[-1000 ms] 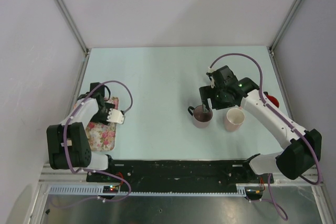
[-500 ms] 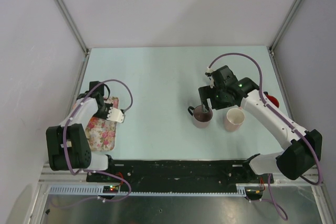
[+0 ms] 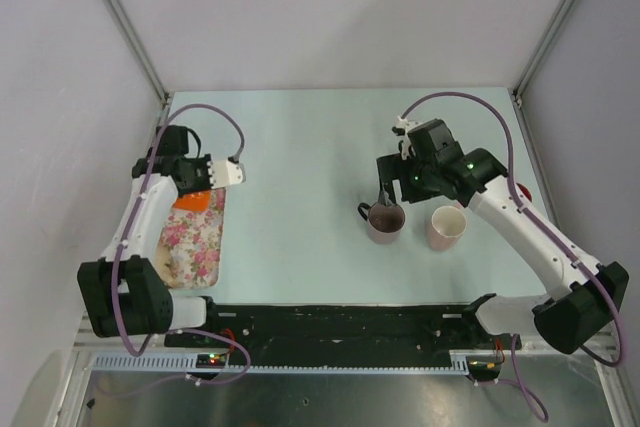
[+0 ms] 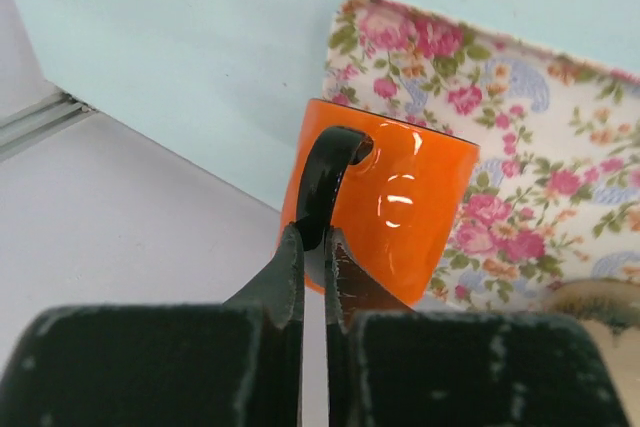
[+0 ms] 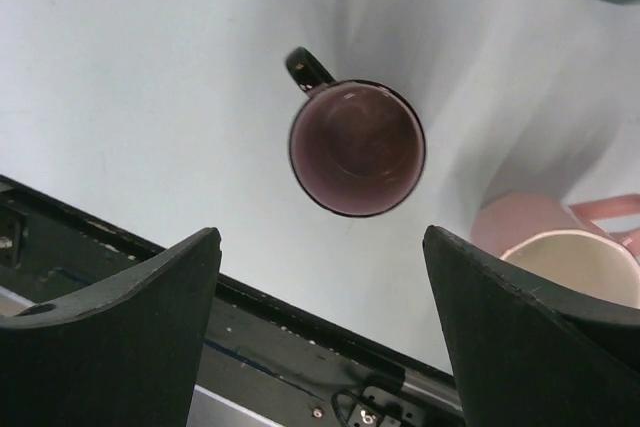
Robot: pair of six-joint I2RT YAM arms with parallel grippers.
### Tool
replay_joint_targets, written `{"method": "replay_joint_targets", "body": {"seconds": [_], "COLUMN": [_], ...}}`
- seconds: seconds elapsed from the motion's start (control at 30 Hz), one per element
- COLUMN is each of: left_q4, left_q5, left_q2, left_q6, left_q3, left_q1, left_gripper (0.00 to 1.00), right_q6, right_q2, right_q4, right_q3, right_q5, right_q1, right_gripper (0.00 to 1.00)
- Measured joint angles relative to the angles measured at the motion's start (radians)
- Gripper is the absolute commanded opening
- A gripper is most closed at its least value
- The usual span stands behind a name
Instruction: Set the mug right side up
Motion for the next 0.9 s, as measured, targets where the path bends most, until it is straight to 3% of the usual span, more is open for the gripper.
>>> {"method": "replay_joint_targets", "body": {"seconds": [0.2, 0.4, 0.7, 0.9], "left_q4": [-0.057, -0.092, -0.105, -0.105], "left_q5": [0.092, 0.219, 0.393, 0.446], "left_q2": [-0.034, -0.036, -0.047, -0.047], "left_q6": [-0.200, -0.433, -0.715, -0.805], "left_q3": [0.063, 0.143, 0.189, 0.225], "left_q1": [-0.005, -0.009, -0.074, -0.139], "left_gripper": [0.00, 0.00, 0.00, 0.00], "right_q6": [0.039, 0.080, 0.209, 0.201], "right_q2": [-0.023, 0.012, 0.286, 0.459], "right_q4": [0.092, 0.294, 0.718, 0.843], "right_q3": [0.002, 0.008, 0.015, 0.134], "right_q5": [-0.054, -0.128, -0.318, -0.330], "right_q1": [0.051, 0.186, 0.320, 0.397], "right_gripper": [0.88, 0.88, 0.94, 0.91]}}
